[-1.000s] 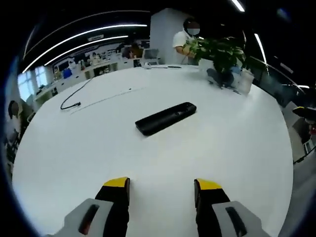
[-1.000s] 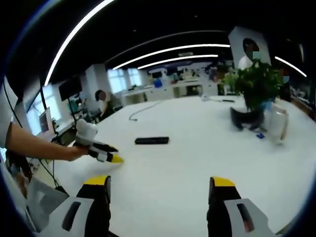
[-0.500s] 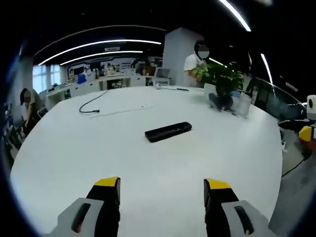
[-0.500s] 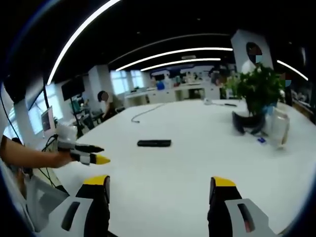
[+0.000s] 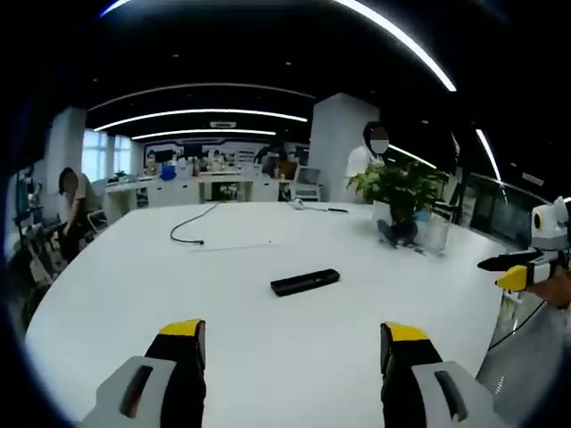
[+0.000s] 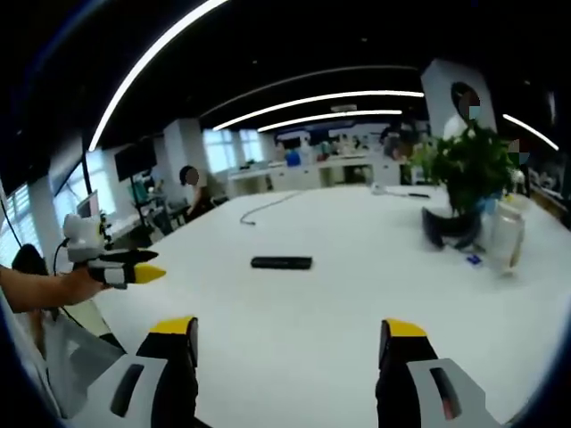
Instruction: Press the specified remote control buttons in sequence, fully releasing each button before pressing the next.
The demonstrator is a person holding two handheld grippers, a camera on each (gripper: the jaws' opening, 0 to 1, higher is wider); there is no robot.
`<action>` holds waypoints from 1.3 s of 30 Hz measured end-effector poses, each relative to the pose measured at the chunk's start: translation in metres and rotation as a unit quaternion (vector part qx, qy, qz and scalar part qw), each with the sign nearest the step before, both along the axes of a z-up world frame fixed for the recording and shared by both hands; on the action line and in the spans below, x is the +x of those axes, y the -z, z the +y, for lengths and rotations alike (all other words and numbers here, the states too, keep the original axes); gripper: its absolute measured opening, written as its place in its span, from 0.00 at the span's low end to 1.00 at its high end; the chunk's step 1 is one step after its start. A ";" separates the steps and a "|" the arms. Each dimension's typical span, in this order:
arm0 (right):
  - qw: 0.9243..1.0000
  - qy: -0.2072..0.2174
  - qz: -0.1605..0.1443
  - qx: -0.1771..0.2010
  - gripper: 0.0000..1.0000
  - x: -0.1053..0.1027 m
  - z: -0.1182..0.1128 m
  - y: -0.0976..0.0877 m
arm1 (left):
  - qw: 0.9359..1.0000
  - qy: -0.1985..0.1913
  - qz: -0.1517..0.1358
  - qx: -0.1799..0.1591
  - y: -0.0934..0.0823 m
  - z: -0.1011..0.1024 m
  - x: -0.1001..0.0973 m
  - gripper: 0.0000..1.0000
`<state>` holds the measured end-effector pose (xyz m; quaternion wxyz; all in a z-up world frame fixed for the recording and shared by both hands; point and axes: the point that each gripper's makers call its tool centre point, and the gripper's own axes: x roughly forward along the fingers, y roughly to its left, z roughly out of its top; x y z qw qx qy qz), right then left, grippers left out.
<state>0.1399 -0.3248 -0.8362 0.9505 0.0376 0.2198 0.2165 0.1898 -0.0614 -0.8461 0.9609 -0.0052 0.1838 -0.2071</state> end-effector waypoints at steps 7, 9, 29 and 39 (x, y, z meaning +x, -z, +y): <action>1.000 -0.006 -0.008 -0.003 0.84 -0.001 0.003 -0.003 | 0.999 -0.030 -0.010 -0.008 -0.010 0.008 -0.023 0.92; 1.000 -0.007 -0.010 -0.003 0.84 -0.001 0.004 -0.004 | 0.999 -0.035 -0.013 -0.007 -0.012 0.008 -0.028 0.93; 1.000 0.016 -0.009 -0.014 0.92 -0.005 -0.005 0.002 | 0.995 -0.094 -0.019 -0.017 -0.013 0.023 -0.056 1.00; 1.000 0.014 -0.003 -0.018 0.90 -0.006 -0.005 0.005 | 0.993 -0.091 -0.073 0.032 -0.025 0.018 -0.053 1.00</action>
